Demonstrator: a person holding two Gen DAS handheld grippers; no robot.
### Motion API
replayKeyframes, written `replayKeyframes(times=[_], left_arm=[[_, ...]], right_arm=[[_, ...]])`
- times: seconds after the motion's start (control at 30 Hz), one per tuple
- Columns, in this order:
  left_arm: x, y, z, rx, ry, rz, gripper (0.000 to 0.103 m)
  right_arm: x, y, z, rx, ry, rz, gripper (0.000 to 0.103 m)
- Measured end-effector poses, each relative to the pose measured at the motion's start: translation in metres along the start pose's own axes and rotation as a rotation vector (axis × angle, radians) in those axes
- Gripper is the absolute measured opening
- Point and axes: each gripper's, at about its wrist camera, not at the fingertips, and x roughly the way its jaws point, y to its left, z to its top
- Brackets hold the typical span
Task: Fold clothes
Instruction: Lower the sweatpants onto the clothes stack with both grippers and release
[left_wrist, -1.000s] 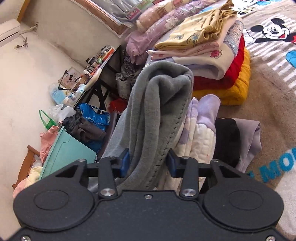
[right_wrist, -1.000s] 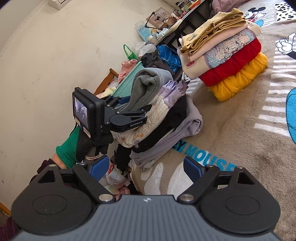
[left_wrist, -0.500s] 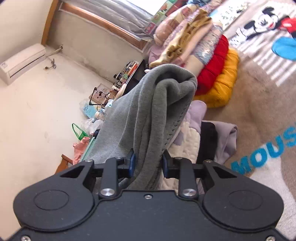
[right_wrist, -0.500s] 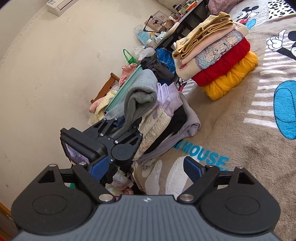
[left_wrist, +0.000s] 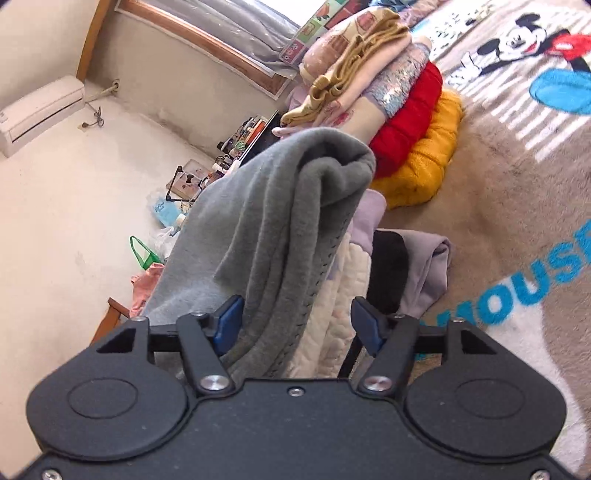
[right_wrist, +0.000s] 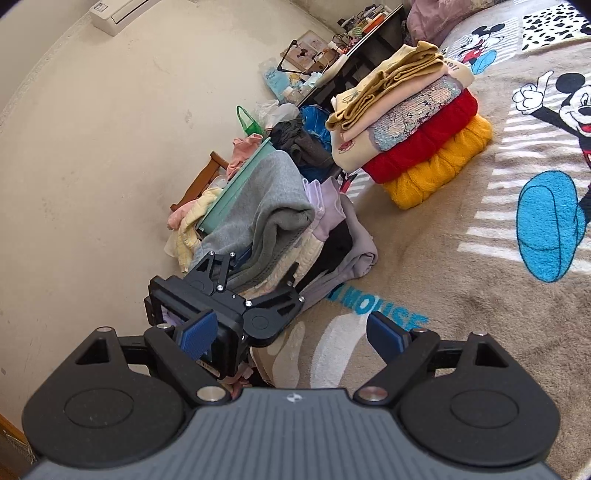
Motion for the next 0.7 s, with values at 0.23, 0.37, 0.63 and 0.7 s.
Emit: replayKeyframes(times=[0.23,0.37,0.63,0.7], left_arm=[[-0.047,0.031,-0.002,-0.271,-0.010,-0.015,0.065],[-0.087,0.051,-0.023,-0.511,0.021,-0.063,0.065],[-0.150,0.100,-0.042,-0.915,-0.017,-0.184,0.089],[-0.146,0.106,-0.033,-0.876,-0.080,-0.141,0.091]], right_arm=[[-0.005,0.031,0.004,-0.153,-0.019,-0.073,0.094],[-0.009,0.054,0.003,-0.232,-0.038,-0.145,0.103],[-0.004,0.112,-0.005,-0.359,-0.004,-0.236,0.103],[-0.007,0.120,-0.008,-0.353,-0.004,-0.221,0.103]])
